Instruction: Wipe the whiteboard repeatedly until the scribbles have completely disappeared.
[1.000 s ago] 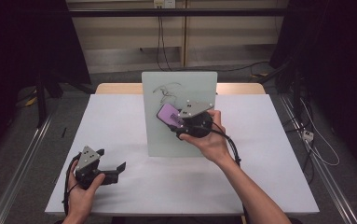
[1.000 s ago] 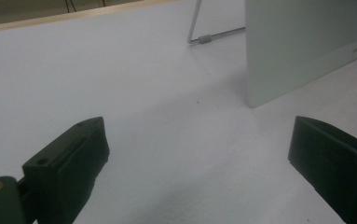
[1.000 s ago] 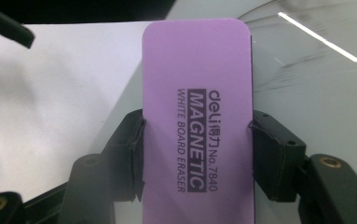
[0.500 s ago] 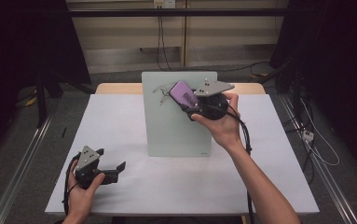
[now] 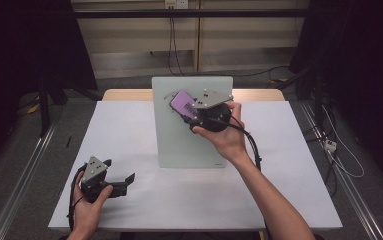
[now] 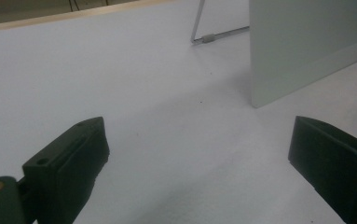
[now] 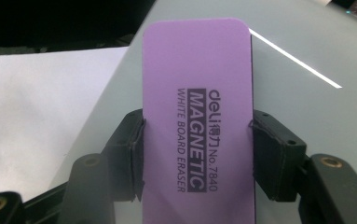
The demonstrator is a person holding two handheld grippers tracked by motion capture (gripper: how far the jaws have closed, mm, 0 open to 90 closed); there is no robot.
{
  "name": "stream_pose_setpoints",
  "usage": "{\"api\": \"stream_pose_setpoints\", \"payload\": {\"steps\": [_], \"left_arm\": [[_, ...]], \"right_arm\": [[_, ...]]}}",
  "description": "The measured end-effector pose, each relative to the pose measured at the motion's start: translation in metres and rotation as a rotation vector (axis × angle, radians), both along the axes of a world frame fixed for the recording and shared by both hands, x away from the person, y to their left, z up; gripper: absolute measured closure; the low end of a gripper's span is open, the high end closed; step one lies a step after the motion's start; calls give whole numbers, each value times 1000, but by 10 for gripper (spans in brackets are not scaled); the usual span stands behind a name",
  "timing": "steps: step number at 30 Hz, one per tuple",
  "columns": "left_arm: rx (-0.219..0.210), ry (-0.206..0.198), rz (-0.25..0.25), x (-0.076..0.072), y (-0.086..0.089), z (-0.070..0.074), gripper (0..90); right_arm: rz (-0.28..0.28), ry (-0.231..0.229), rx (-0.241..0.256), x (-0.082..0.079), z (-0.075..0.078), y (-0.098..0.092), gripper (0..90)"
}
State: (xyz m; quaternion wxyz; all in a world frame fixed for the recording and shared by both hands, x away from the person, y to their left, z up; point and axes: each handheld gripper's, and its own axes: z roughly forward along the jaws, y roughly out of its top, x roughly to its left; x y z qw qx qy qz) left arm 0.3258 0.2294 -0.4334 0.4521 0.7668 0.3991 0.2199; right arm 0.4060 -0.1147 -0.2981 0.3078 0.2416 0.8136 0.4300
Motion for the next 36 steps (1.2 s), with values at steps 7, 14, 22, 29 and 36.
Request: {"api": "stream_pose_setpoints", "payload": {"steps": [7,14,22,29,36], "left_arm": [[-2,-2,0,0,0,0,47],[2,-1,-3,1,0,0,47],[-1,-2,-4,1,0,-1,47],[2,-1,-2,0,1,0,46],[2,-1,-6,0,1,0,47]], "right_arm": [[47,47,-14,-7,-28,16,416],[84,88,-26,-10,-44,30,416],[72,70,18,-4,-30,23,417],[32,41,23,0,-9,11,417],[3,8,21,6,11,4,417]]}}
